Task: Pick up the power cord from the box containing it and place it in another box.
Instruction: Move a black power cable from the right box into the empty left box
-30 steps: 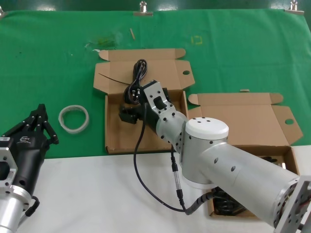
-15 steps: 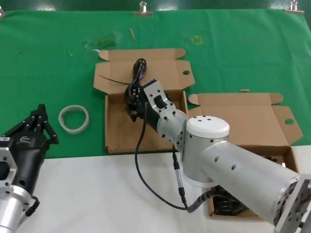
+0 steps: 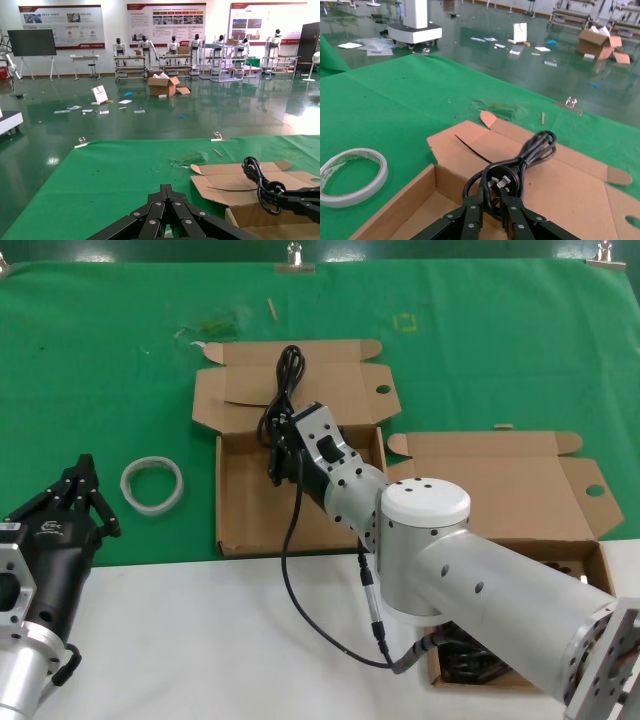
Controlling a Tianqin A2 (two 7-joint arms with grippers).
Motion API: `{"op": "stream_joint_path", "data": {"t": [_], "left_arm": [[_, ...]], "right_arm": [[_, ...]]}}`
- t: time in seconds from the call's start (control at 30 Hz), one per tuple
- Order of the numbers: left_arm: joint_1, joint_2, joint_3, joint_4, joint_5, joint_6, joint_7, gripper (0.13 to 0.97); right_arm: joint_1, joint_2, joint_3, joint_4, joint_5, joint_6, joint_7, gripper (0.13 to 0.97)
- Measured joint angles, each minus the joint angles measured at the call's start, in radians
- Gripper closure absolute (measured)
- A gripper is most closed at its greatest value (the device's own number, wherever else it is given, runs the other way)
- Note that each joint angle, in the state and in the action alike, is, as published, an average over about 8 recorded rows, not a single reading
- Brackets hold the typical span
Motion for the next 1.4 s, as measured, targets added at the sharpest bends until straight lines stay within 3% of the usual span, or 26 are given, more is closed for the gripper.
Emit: {"op": "stream_joint_path", "data": {"t": [0.17, 0.47, 0.6, 0.83, 1.1, 1.23, 1.4], "left_arm": [[0.000, 0.000, 0.000, 0.000, 0.000, 0.000, 0.000, 0.957], [0.000, 0.000, 0.000, 0.000, 0.000, 0.000, 0.000, 0.957], [0.000, 0.000, 0.000, 0.000, 0.000, 0.000, 0.000, 0.957], [0.000, 0.000, 0.000, 0.000, 0.000, 0.000, 0.000, 0.957], [0.000, 0.000, 0.000, 0.000, 0.000, 0.000, 0.000, 0.957], [0.000, 0.000, 0.000, 0.000, 0.000, 0.000, 0.000, 0.957], [0.000, 0.000, 0.000, 0.000, 0.000, 0.000, 0.000, 0.957]], "right_arm": [[-0.005, 0.000, 0.000, 0.002, -0.138, 0.003, 0.107, 0.906], [-0.041, 0.001, 0.014, 0.000, -0.490, 0.043, 0.416, 0.936], [-0.090, 0.023, 0.070, 0.054, -0.597, 0.054, 0.464, 0.946], [-0.224, 0.158, 0.159, 0.318, -0.586, 0.062, 0.358, 0.946], [-0.363, 0.387, 0.160, 0.647, -0.498, 0.052, 0.255, 0.946], [-0.414, 0.464, 0.174, 0.719, -0.498, 0.011, 0.238, 0.946], [-0.466, 0.481, 0.251, 0.714, -0.561, -0.081, 0.233, 0.946]]}}
